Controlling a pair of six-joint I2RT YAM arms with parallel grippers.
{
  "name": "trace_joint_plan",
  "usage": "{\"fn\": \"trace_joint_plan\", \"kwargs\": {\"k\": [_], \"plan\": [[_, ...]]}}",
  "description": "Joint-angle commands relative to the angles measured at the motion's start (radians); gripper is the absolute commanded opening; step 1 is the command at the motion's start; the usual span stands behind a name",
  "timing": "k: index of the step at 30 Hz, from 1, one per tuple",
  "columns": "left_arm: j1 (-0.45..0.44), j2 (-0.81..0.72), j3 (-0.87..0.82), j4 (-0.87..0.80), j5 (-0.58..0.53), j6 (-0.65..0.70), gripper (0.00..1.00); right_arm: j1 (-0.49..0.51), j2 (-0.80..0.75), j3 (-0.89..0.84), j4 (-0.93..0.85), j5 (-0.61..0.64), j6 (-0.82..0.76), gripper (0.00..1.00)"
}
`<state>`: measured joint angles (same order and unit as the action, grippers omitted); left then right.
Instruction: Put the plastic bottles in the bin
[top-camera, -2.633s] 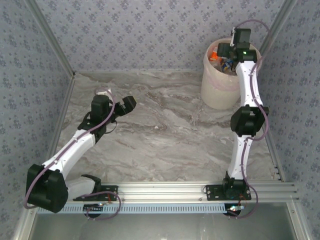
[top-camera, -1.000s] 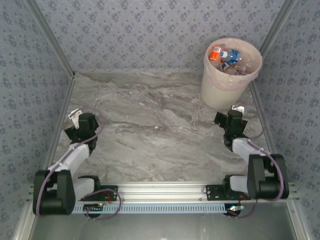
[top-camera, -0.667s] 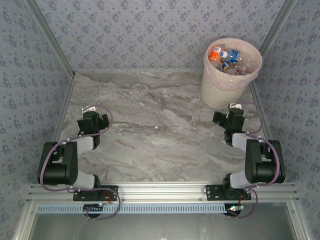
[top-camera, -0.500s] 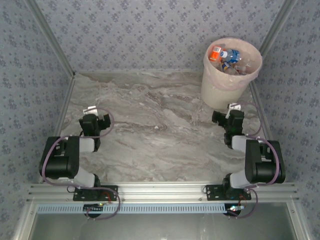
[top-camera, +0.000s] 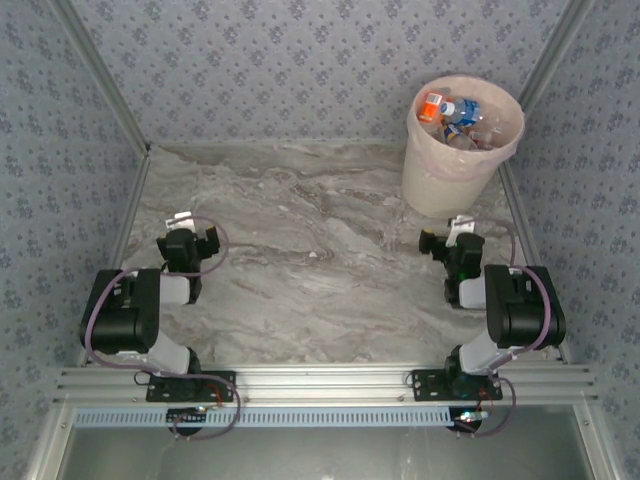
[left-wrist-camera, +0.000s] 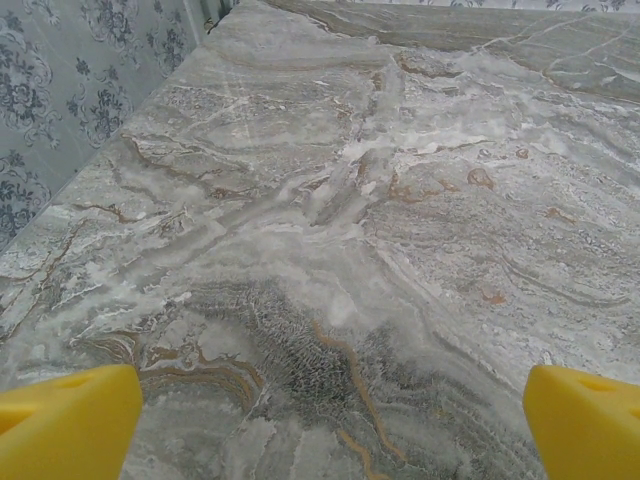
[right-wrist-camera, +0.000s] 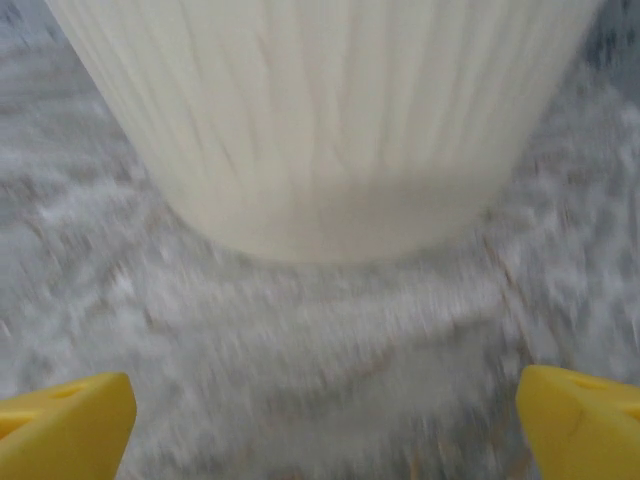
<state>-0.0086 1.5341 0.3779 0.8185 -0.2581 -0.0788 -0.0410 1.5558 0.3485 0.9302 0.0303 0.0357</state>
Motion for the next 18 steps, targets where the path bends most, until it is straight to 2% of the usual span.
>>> {"fn": "trace_joint_plan", "kwargs": {"k": [1,7,12,18], "plan": [[-0.005,-0.004,0.01,0.038,-0.015,0.004,0.98,0.014,-0.017,0.022,-0.048,0.029,-0.02,1.0],[-0.005,-0.004,0.01,0.039,-0.013,0.003,0.98,0.016,-0.014,0.019,-0.038,0.035,-0.026,1.0],[-0.006,-0.004,0.01,0.039,-0.014,0.003,0.98,0.009,-0.01,0.028,-0.068,-0.015,-0.02,1.0],[-0.005,-0.005,0.01,0.039,-0.013,0.003,0.98,0.013,-0.014,0.023,-0.051,0.009,-0.023,1.0]]}}
